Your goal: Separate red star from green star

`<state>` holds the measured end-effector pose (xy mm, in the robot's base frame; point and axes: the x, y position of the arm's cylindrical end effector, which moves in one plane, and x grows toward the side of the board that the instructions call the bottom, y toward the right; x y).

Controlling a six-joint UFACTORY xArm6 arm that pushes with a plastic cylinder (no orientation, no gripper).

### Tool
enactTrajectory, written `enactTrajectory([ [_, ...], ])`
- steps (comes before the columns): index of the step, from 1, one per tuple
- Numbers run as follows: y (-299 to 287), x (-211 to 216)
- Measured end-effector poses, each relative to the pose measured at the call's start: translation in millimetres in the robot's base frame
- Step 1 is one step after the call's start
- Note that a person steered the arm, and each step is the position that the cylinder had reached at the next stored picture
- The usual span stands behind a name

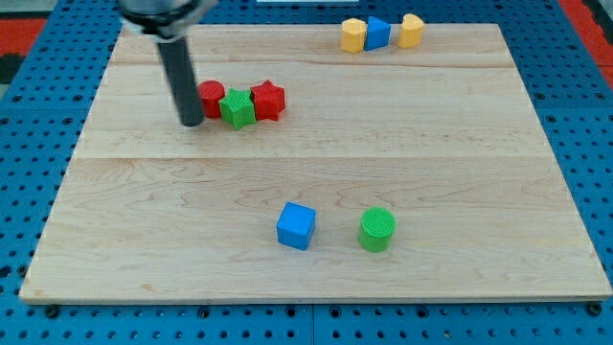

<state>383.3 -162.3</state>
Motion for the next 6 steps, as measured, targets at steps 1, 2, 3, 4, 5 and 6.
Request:
enactTrajectory([
  [1,76,-1],
  [2,118,-42],
  [3,149,-54],
  [4,143,-81],
  [5,152,-109],
  [6,200,-77],
])
